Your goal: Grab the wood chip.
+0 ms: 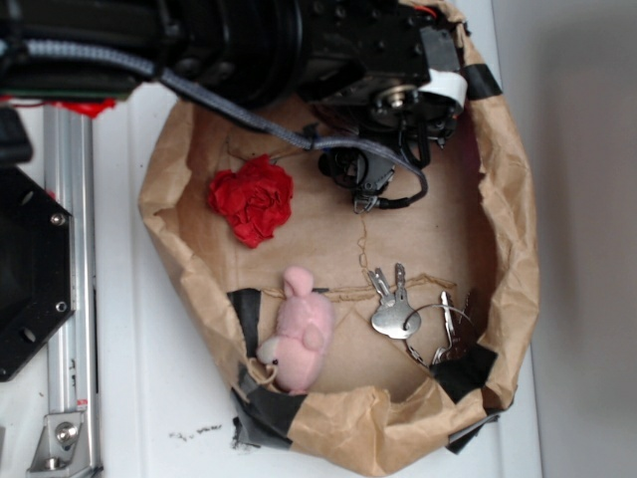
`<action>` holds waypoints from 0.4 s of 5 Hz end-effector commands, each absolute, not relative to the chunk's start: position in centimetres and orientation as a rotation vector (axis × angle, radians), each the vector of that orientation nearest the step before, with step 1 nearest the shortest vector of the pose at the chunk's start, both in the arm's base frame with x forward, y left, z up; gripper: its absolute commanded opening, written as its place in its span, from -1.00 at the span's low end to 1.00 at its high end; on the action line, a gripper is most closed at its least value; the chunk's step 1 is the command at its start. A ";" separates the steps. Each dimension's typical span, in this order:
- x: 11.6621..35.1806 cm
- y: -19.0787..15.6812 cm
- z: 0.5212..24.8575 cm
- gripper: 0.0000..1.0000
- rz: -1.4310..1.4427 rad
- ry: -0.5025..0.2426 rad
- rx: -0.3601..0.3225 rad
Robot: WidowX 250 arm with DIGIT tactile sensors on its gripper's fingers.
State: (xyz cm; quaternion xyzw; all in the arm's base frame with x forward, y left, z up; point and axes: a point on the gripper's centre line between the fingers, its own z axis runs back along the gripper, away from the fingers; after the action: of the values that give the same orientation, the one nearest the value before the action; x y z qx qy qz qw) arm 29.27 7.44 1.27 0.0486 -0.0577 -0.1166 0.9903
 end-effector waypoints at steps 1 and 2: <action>27.6 5.0 8.3 -1.00 -0.272 -0.206 0.053; 27.6 2.4 13.5 -1.00 -0.258 -0.166 -0.055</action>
State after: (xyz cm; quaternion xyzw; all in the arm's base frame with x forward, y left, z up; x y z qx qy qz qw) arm 26.86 2.65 11.10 -0.0312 -0.0492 -0.1181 0.9913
